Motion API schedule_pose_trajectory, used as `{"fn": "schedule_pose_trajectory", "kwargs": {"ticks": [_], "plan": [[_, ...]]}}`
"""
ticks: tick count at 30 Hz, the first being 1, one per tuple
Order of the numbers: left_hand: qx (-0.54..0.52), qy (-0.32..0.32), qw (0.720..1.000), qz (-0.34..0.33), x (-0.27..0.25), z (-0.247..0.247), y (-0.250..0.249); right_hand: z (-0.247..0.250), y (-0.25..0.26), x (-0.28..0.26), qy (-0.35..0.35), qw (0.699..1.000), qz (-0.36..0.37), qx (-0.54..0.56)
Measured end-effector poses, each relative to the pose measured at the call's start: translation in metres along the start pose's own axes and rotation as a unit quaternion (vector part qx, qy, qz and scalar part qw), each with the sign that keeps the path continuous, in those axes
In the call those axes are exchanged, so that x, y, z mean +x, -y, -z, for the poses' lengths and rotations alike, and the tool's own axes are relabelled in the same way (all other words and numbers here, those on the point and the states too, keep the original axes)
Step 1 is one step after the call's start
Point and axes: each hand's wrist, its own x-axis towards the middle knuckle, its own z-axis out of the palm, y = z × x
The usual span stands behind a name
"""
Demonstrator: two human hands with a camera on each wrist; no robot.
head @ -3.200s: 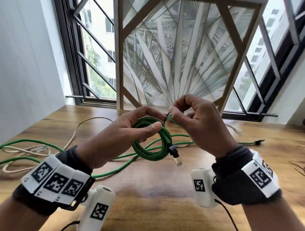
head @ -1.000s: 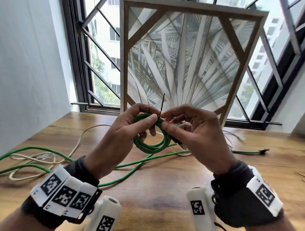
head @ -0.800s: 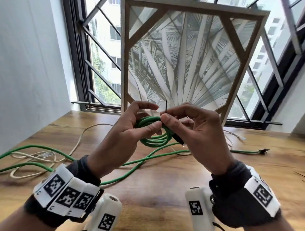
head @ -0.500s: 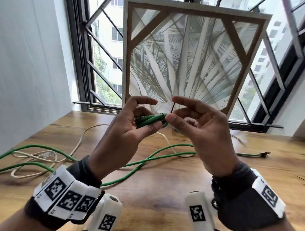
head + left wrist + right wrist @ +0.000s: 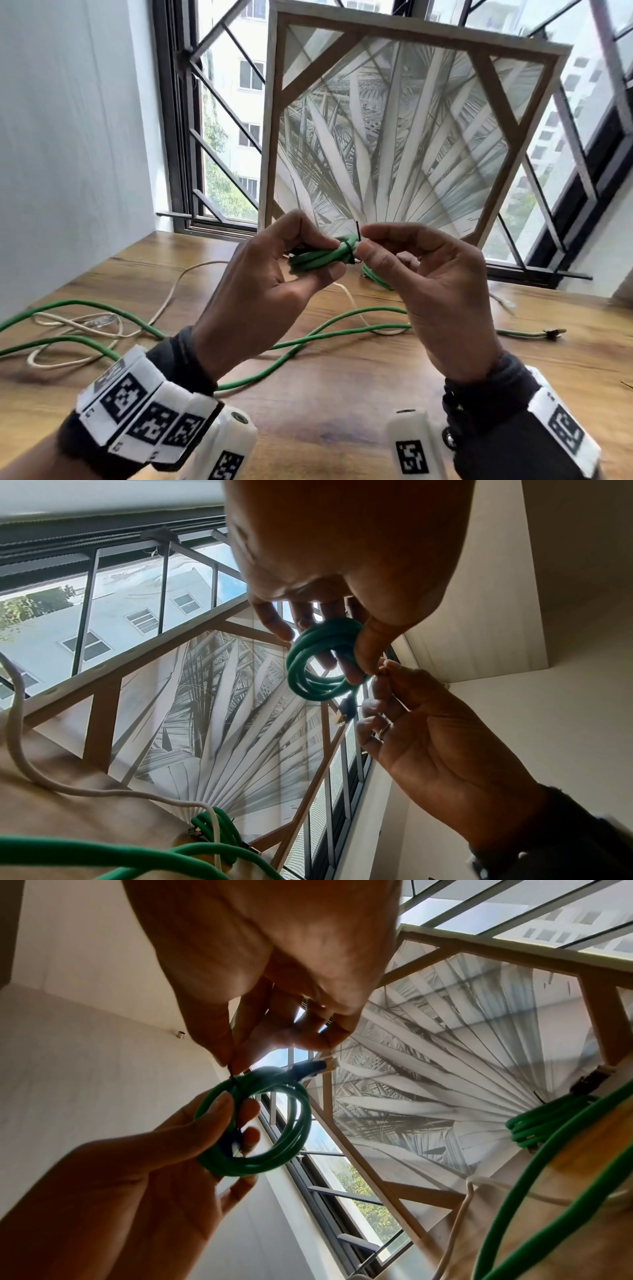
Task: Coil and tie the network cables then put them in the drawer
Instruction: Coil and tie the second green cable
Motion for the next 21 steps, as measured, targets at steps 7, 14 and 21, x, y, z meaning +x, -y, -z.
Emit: {"fn": "schedule_pose_trajectory", "kwargs": {"ticks": [7,14,21], "plan": [[-0.033,0.03,0.999,0.006,0.002,-0.001,0.006,0.002,0.003,0.001,0.03,0.993,-0.07,0.094],[0.004,0.021,1.0,-0.012,0.001,-0.001,0.004,-0.003,0.011,0.0,0.016,0.996,-0.038,0.085],[0.044,0.03,0.997,-0.047,0.001,0.0,0.005,-0.009,0.011,-0.003,-0.03,0.997,-0.023,0.064]]}}
